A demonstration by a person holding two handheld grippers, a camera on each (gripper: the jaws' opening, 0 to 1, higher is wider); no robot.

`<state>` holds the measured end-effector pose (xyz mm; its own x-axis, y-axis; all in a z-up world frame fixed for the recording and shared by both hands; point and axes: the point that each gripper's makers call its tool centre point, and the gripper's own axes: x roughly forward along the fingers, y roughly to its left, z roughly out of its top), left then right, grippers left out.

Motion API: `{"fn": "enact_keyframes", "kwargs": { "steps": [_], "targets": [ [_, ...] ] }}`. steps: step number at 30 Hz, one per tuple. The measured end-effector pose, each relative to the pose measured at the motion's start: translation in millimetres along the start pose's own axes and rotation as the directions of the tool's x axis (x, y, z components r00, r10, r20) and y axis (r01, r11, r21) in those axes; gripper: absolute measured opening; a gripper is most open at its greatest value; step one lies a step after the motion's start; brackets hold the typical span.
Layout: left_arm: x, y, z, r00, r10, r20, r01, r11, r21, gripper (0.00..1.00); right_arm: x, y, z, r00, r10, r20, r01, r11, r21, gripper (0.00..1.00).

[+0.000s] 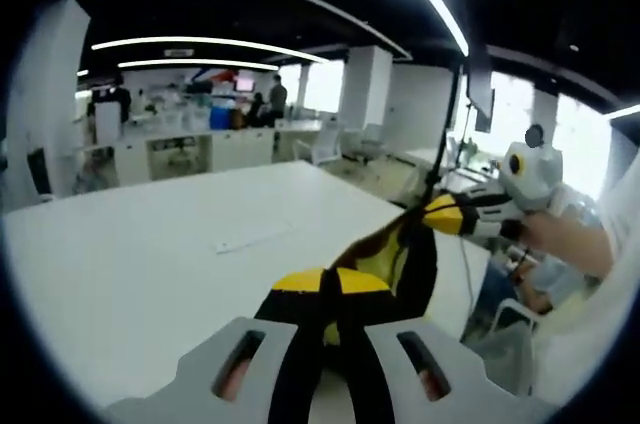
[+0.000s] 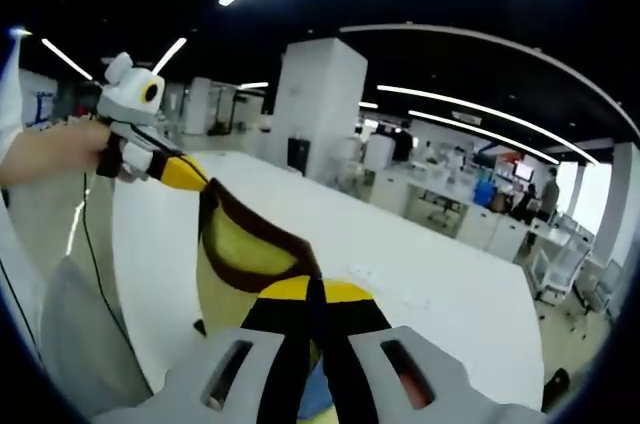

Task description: Fold the garment on the visible template until the final outline fits inside the template.

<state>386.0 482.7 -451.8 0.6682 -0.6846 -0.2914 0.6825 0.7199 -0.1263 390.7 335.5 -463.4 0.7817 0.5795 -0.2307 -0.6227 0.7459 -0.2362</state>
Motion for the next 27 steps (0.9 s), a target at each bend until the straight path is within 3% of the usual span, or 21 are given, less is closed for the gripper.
{"fn": "enact_keyframes", "kwargs": {
  "steps": [11,27],
  "targets": [
    [-17,-7.6,35.2,0.996,0.0,0.089,-0.001,1.0,0.012,0.0,-12,-3,31.1,0.998,-0.03,0.06,0.031,0.999,-0.028,0.02],
    [-41,-21.1,70.8,0.982,-0.008,0.187,0.003,1.0,0.027,0.0,-33,1,70.9,0.988,-0.053,0.142,0.06,0.997,-0.046,0.02]
  ]
}}
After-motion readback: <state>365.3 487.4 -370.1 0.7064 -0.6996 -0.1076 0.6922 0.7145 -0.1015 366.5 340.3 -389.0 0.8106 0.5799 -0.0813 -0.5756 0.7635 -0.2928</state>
